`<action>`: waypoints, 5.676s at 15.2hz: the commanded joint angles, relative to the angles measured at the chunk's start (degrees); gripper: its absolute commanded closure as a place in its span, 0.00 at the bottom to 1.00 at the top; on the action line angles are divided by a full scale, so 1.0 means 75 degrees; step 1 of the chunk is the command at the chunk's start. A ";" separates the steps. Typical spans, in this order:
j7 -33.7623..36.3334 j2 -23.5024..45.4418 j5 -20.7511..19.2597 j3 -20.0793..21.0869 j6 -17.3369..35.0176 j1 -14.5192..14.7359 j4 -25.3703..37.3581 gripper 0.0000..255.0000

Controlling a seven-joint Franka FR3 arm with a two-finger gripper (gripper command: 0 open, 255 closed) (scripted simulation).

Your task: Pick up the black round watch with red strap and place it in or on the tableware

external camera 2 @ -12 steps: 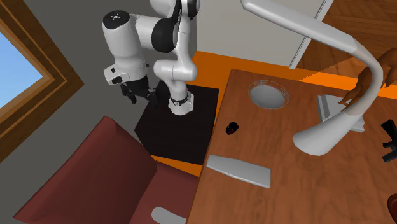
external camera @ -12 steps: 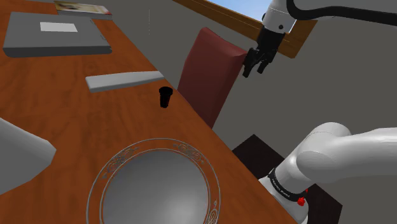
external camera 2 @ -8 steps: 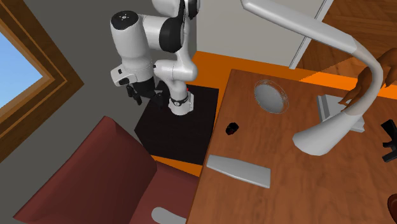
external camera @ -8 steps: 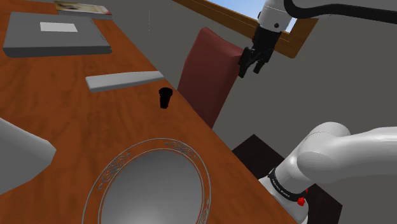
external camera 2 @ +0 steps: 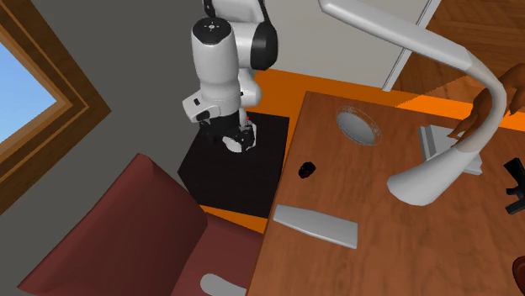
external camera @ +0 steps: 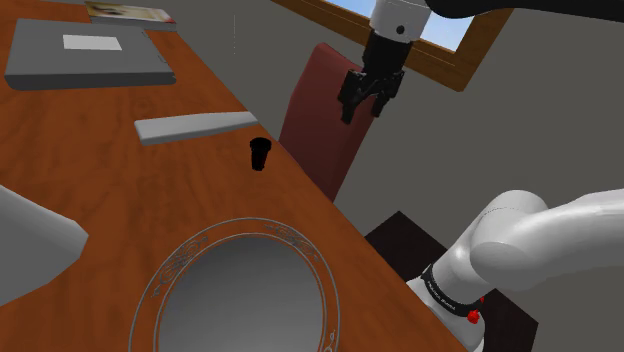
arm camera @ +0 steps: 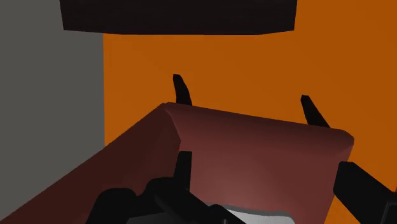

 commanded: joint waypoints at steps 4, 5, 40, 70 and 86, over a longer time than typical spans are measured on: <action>0.0893 0.0623 0.0332 0.0765 0.0013 0.0231 0.0663 0.00; 0.1070 0.0776 0.0375 0.0917 0.0020 0.0264 0.0823 0.00; 0.3367 0.3161 0.0165 0.2792 0.0733 0.0578 0.2571 1.00; 0.4186 0.3449 0.0065 0.3181 -0.1745 0.0769 0.5333 1.00; 0.7025 0.3687 0.0146 0.5045 -0.2003 0.1703 0.5908 1.00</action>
